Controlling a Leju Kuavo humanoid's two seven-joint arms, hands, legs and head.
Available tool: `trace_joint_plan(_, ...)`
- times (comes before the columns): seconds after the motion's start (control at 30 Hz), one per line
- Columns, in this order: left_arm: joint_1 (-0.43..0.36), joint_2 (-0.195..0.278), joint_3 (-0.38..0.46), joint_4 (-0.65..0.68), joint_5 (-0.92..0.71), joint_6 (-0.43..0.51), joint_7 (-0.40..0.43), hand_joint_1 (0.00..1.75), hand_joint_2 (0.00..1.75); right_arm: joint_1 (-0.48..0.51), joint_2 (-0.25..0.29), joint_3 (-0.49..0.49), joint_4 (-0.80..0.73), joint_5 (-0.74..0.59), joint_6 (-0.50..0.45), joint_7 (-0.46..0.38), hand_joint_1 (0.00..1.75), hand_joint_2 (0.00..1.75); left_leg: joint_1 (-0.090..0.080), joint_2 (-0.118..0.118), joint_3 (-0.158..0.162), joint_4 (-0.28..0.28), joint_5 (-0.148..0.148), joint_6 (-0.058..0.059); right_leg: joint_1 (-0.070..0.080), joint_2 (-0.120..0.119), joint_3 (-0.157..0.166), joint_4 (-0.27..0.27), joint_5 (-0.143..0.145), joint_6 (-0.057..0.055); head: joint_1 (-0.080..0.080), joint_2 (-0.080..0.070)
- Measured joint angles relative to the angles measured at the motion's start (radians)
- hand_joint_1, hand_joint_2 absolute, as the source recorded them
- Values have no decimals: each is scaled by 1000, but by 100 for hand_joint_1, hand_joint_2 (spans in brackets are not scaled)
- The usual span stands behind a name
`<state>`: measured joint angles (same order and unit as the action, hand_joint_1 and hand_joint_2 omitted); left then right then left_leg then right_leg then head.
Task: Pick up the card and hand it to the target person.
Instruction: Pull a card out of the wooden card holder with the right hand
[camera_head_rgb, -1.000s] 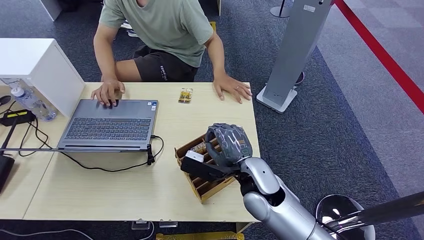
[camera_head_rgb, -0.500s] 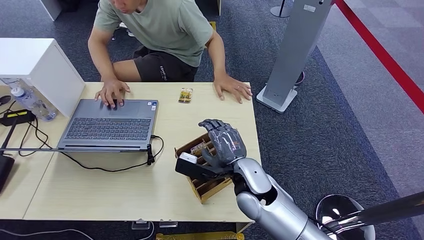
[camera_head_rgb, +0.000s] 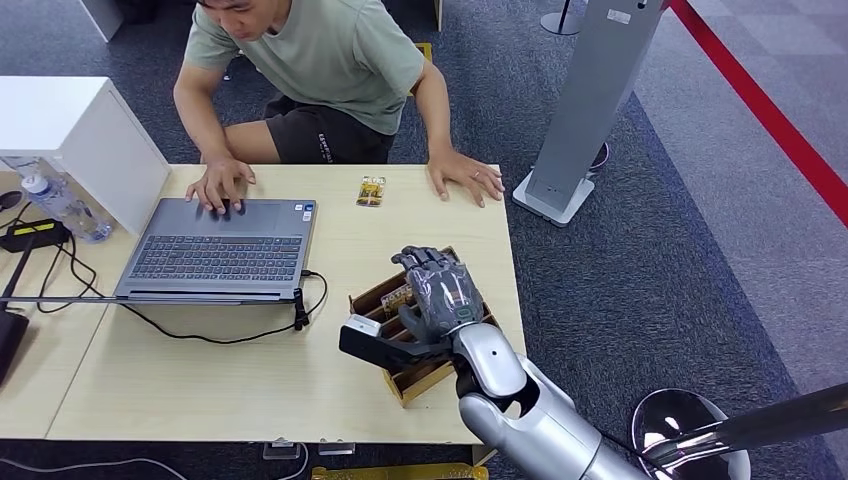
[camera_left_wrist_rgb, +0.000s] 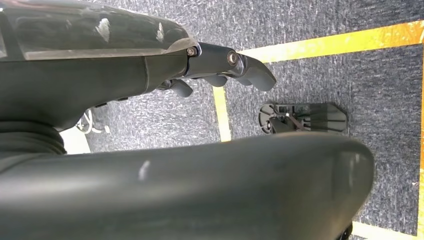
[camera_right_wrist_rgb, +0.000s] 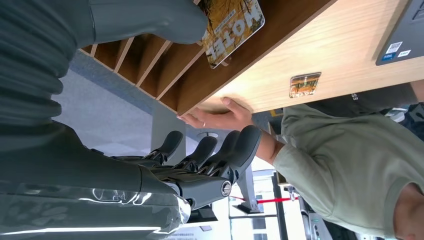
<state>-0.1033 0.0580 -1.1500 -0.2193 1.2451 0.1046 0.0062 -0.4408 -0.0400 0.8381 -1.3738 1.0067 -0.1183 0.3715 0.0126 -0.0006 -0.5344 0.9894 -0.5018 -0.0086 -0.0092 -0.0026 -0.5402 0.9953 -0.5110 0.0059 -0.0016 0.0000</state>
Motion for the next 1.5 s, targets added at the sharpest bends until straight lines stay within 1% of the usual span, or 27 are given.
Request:
trace_joint_plan(0.3,0,0,0,0,0,-1,0,0,0,-2,11,14,26,0,0,-2,70,175,0,0,0,0,0,0,0,0,0,0,0,0,1,0)
trace_joint_plan(0.43,0,0,-1,0,0,-1,3,0,0,-2,12,17,35,-1,3,-2,71,175,0,0,0,0,0,0,0,0,0,0,0,0,1,0)
trace_joint_plan(0.57,0,0,-1,0,0,-1,3,0,0,-2,14,19,39,-2,4,-2,82,175,0,0,0,0,0,0,0,0,0,0,0,0,0,0)
trace_joint_plan(0.67,0,0,-1,0,0,-1,3,0,0,-2,14,20,40,-3,4,-2,85,175,0,0,0,0,0,0,0,0,0,0,0,0,0,0)
trace_joint_plan(0.8,0,0,-1,0,0,-1,3,0,0,-2,16,20,44,-9,5,-4,82,175,0,0,0,0,0,0,0,0,0,0,0,0,1,0)
trace_joint_plan(0.93,0,0,-1,0,0,-1,3,0,0,-1,16,22,48,-13,5,-5,84,175,0,0,0,0,0,0,0,0,0,0,0,0,1,0)
trace_joint_plan(1.17,0,0,-1,0,0,-1,5,0,0,-1,16,26,60,-24,9,-9,73,175,0,0,0,0,0,0,0,0,0,0,0,0,0,0)
trace_joint_plan(1.5,0,0,-1,0,1,-1,6,0,0,-1,21,32,78,-32,11,-17,76,175,0,0,0,0,0,0,0,0,0,0,0,0,0,0)
